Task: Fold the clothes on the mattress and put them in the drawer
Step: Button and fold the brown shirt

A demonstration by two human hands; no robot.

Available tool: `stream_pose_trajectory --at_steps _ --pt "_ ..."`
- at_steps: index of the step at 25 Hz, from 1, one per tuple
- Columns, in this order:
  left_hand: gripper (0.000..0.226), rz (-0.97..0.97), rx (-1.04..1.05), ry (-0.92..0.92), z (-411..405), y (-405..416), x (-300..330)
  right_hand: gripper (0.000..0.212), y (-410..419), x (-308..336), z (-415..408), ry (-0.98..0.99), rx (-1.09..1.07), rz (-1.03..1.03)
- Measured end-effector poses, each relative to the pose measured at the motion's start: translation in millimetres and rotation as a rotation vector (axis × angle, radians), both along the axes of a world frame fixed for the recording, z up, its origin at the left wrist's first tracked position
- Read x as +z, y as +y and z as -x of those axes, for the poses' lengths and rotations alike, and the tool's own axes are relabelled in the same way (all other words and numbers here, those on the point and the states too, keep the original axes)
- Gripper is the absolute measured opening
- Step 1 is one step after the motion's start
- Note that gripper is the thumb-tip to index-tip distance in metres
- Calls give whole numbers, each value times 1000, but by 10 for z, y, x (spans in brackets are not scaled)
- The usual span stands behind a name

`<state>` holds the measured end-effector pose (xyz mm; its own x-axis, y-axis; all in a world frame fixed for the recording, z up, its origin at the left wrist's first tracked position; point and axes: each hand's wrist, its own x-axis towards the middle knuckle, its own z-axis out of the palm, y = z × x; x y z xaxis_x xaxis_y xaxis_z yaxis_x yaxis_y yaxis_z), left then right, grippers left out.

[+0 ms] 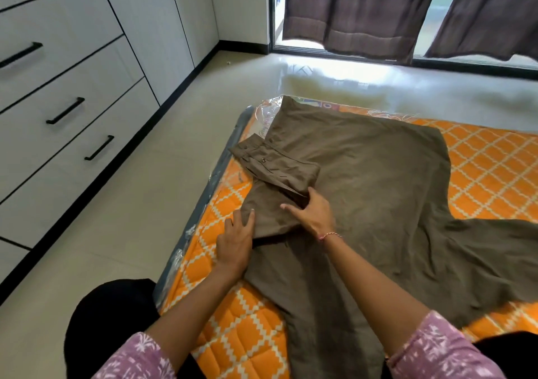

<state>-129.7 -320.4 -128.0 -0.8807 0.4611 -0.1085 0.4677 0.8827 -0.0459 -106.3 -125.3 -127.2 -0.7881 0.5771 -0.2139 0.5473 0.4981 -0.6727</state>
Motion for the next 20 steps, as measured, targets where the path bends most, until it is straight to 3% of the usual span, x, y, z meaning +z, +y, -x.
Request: stream_pose_trajectory --at_steps 2,3,6,8,10,12,14,16,18,20 --pt "54 -102 148 -114 -26 -70 74 42 -113 -9 42 20 -36 -136" --pt "45 -175 209 -173 -32 -109 131 32 -68 67 86 99 -166 -61" --pt "37 -355 131 -107 -123 -115 315 20 305 328 44 493 -523 451" --pt "44 -369 -81 8 -290 22 470 20 601 419 -224 835 -798 894" --pt "45 -269 -368 64 -585 204 512 27 732 338 -592 977 -916 1184" --pt "32 -106 -632 181 -832 317 432 42 694 198 -833 807 -858 1154" --pt "40 -7 -651 177 -937 320 372 43 714 174 -900 622 -900 1013" --pt "50 27 -522 157 -924 240 331 43 895 250 -942 632 -974 924" --pt "57 13 -381 71 -926 118 292 37 1102 296 -1089 739 -961 1005" --pt "47 27 -537 111 -962 73 226 31 1184 270 -1282 725 -998 991"
